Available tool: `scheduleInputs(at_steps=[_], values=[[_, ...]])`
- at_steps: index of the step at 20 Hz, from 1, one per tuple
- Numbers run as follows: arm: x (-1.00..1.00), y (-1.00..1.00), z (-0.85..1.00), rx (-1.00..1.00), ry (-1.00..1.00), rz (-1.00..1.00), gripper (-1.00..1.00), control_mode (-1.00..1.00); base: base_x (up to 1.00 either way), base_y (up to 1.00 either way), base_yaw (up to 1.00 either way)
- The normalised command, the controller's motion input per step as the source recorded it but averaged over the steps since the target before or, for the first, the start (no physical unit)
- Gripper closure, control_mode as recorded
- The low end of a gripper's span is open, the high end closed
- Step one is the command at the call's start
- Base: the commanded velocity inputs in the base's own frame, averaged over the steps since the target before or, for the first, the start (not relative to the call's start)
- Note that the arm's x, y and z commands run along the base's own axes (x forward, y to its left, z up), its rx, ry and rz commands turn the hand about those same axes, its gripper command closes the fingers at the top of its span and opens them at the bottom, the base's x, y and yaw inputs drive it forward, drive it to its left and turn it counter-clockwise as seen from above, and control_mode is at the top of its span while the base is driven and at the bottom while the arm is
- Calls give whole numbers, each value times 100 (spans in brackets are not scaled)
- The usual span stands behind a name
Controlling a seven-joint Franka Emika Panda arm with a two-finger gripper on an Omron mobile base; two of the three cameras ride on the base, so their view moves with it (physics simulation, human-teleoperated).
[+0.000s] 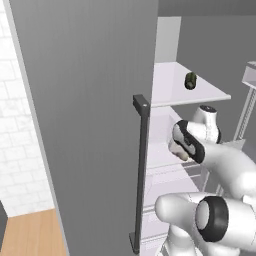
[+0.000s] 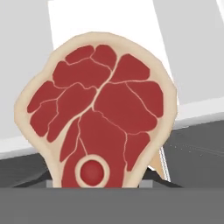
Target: Place one cucumber and one steak in each tupperware on the nearby counter, to pack two identical lunches.
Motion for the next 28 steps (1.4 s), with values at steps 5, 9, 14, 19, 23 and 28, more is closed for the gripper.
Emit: scheduleInputs(at_steps=[5,9,14,19,23,28], values=[[-100,-10,79,1,-23,-12,100,-100,0,0,0],[-100,1,100,0,-27,-13,100,-100,0,0,0],[-100,23,100,-3,-15,-15,100,-100,0,0,0],[-100,45,93,-15,-3,-16,100,-100,0,0,0],[-50,11,-18,-11,3,1,100,100,-50,0,8],[0,0,0,0,0,0,100,100,-100,0,14]])
